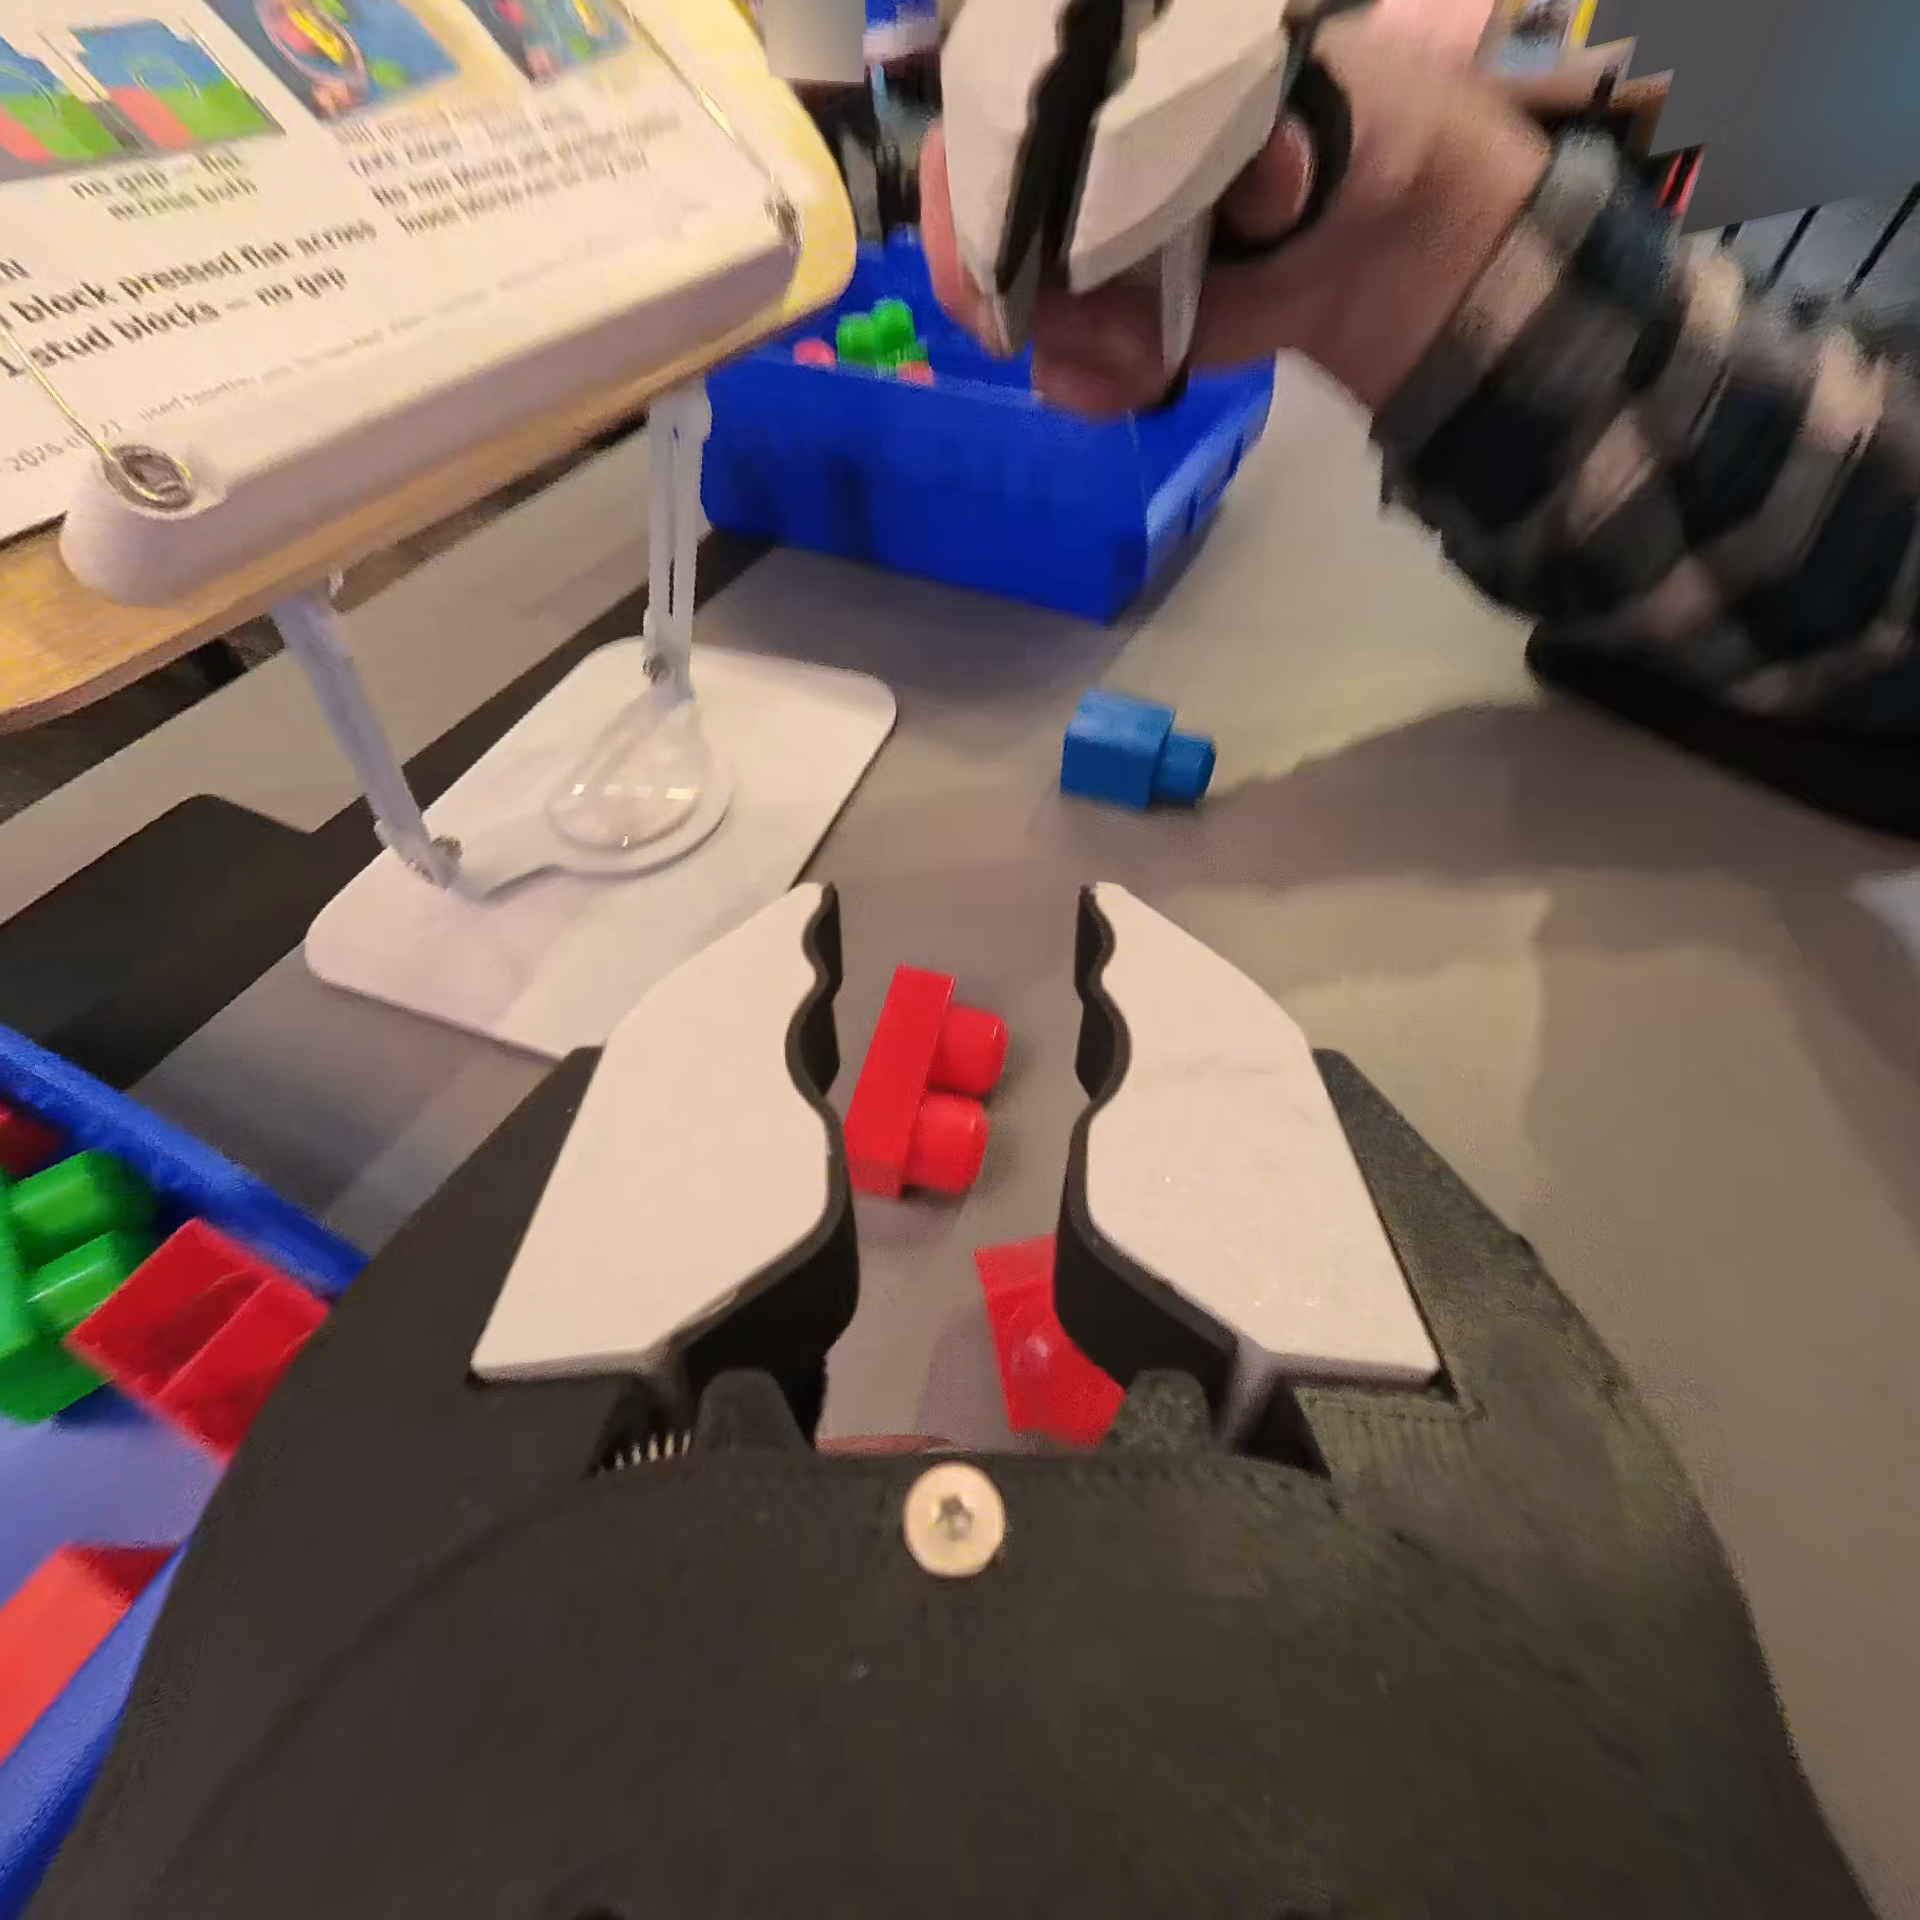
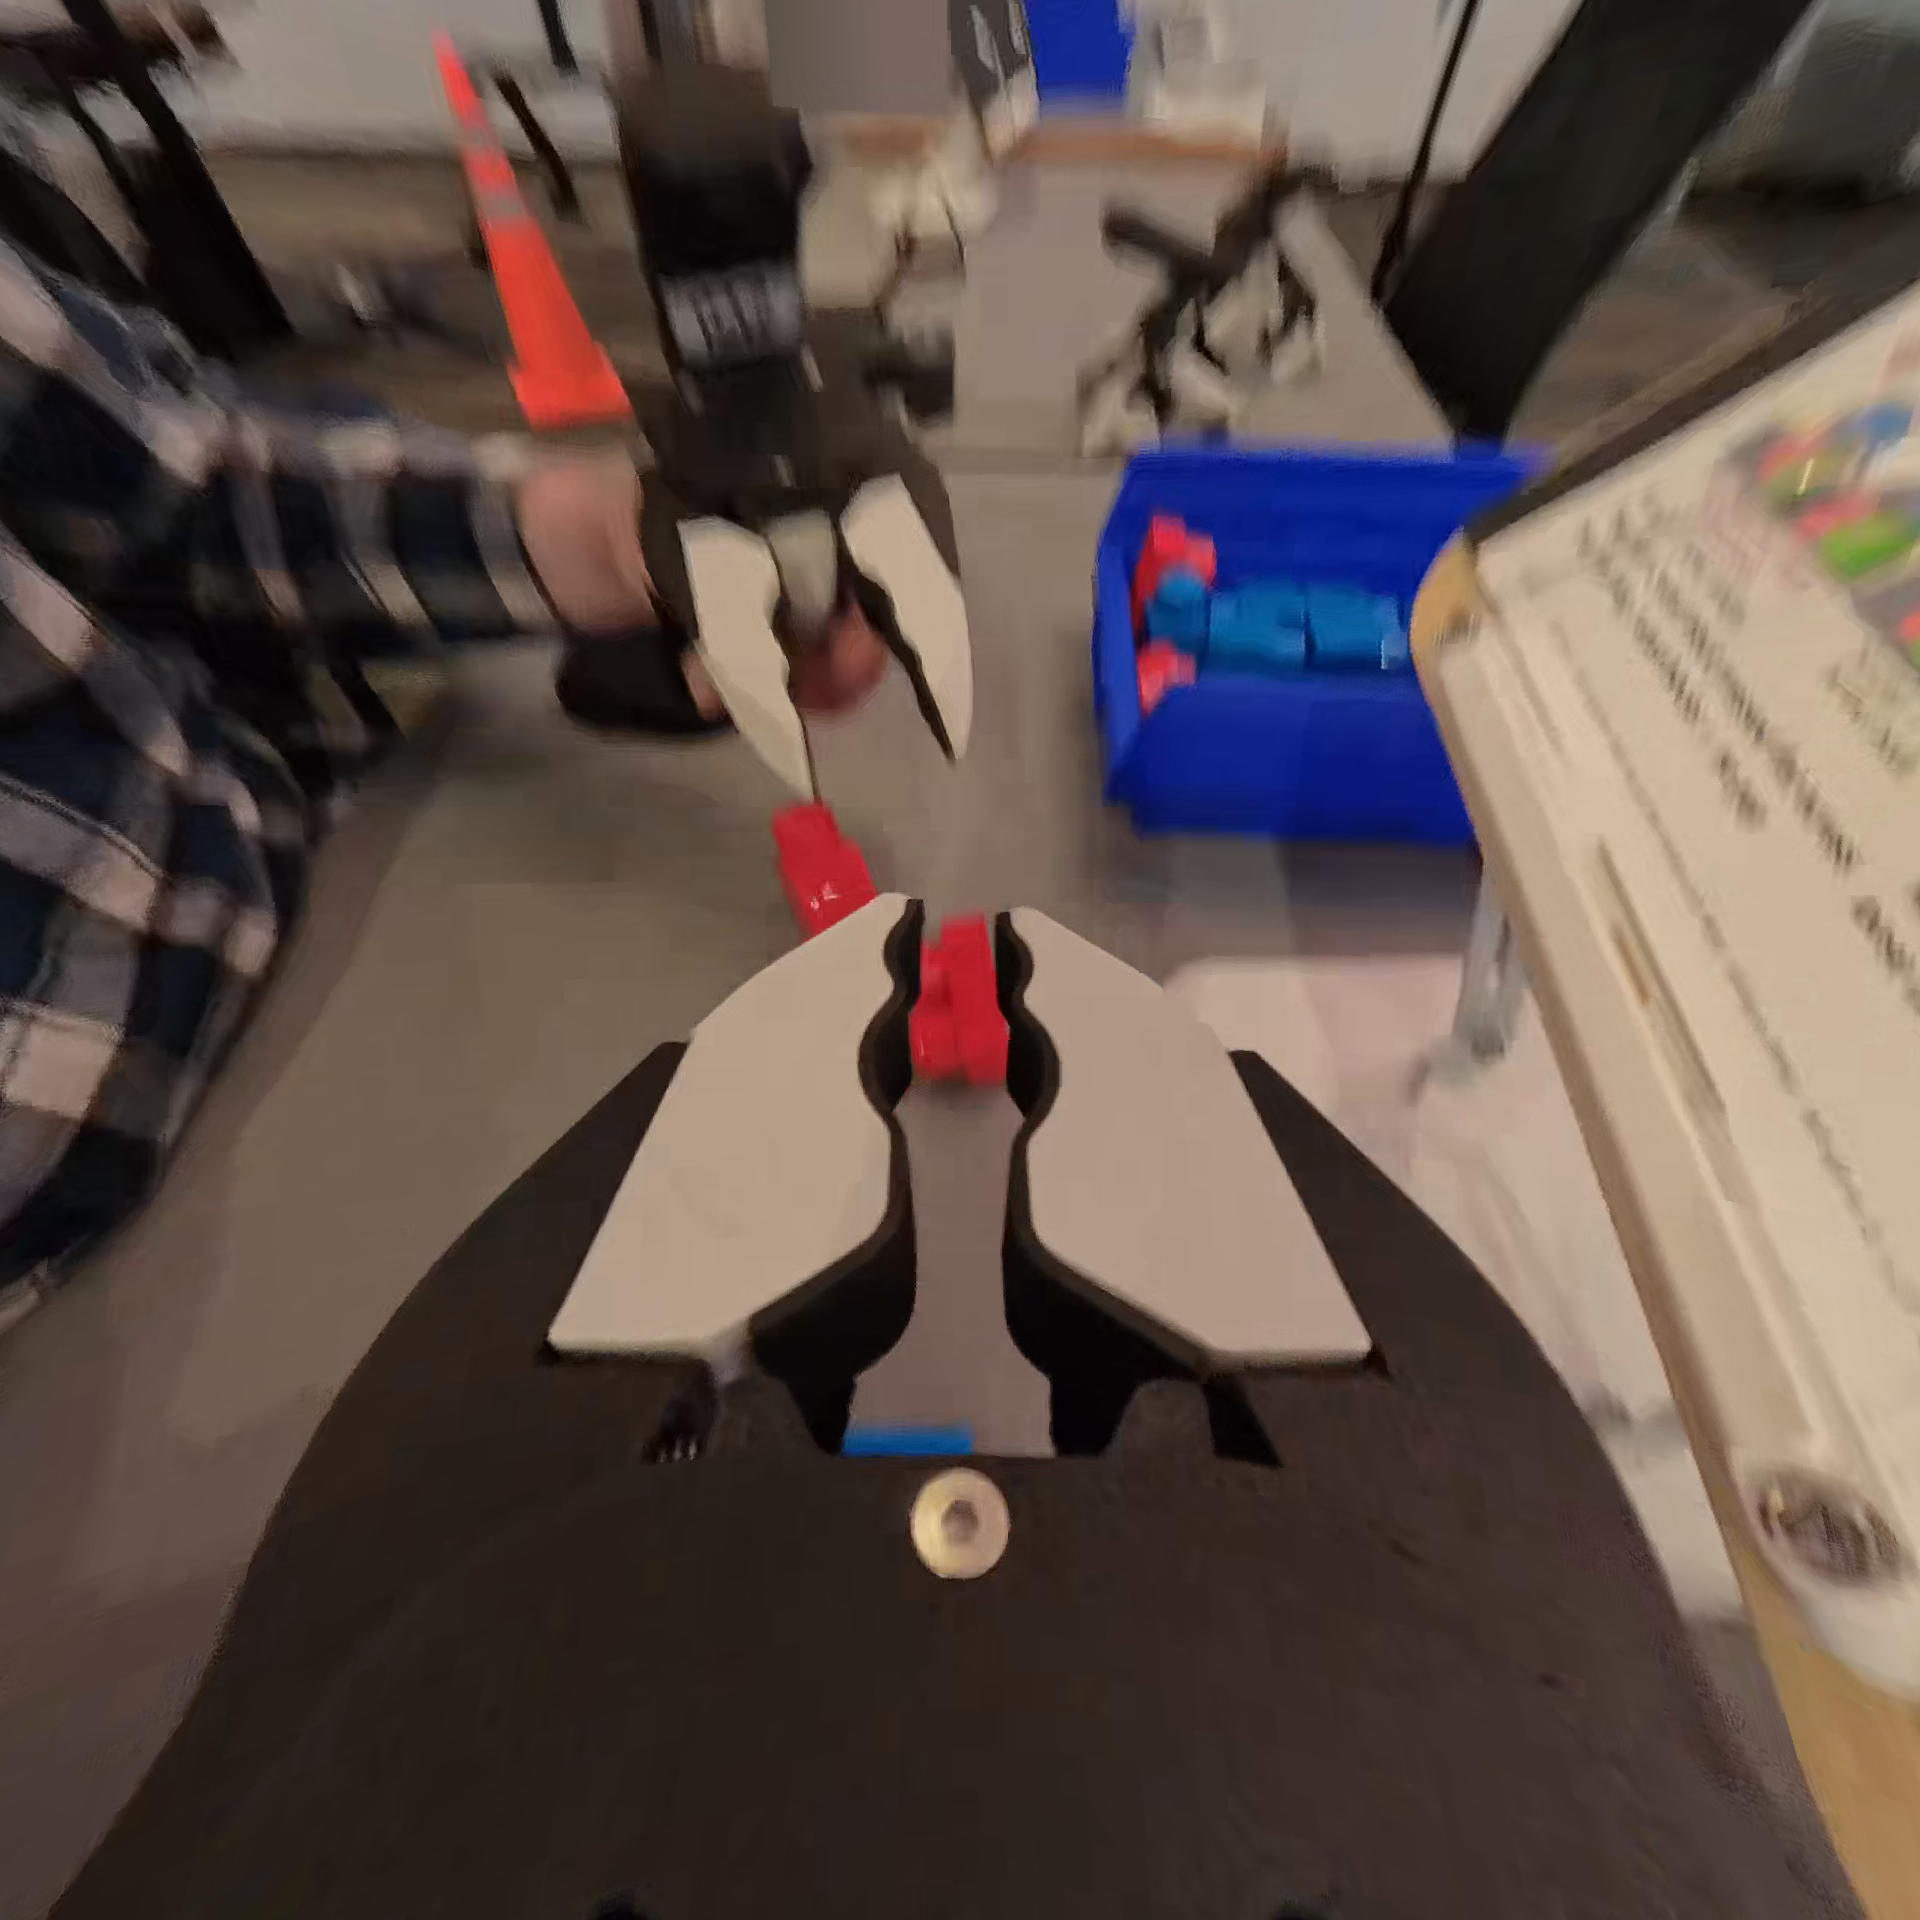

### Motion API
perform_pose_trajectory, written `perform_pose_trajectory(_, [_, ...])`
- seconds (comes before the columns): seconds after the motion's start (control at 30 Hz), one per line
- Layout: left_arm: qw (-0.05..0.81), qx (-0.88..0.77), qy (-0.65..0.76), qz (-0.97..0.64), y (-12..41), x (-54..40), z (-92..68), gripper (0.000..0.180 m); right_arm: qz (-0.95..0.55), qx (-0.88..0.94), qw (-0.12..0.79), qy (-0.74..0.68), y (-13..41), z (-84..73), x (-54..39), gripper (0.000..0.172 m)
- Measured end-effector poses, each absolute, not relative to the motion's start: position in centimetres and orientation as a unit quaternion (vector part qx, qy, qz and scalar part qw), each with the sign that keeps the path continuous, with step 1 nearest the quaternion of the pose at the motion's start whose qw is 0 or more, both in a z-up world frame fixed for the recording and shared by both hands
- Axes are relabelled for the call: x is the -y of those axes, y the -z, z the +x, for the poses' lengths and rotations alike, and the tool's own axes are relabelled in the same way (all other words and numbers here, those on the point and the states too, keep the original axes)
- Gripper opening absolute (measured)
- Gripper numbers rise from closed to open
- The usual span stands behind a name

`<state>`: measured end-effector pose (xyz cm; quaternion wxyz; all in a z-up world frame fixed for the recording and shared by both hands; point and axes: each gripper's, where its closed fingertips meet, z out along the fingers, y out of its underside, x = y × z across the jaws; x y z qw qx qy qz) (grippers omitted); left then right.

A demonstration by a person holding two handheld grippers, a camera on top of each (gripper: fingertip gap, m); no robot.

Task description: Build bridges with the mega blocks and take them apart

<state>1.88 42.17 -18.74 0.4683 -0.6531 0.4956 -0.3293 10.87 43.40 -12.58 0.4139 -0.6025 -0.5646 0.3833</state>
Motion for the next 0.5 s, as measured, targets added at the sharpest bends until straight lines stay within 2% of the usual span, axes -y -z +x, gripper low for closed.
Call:
perform_pose_trajectory(0.1, [0.419, -0.535, 0.301, -0.668, 19.7, -41.0, 0.5, 0.049, -0.681, 0.621, 0.293, -0.253, 18.0, 13.9, -43.0, 0.045])
perform_pose_trajectory(0.17, [0.400, -0.552, 0.270, -0.680, 20.7, -40.2, -0.4, 0.056, -0.712, 0.637, 0.232, -0.181, 20.8, 16.1, -42.8, 0.057])
perform_pose_trajectory(0.27, [0.344, -0.572, 0.224, -0.710, 23.6, -39.0, -1.7, 0.067, -0.737, 0.640, 0.151, -0.155, 23.6, 17.7, -41.9, 0.059])
perform_pose_trajectory(0.5, [0.281, -0.559, 0.152, -0.765, 27.7, -37.8, -5.2, 0.085, -0.765, 0.638, 0.024, -0.088, 28.9, 20.2, -41.2, 0.086])
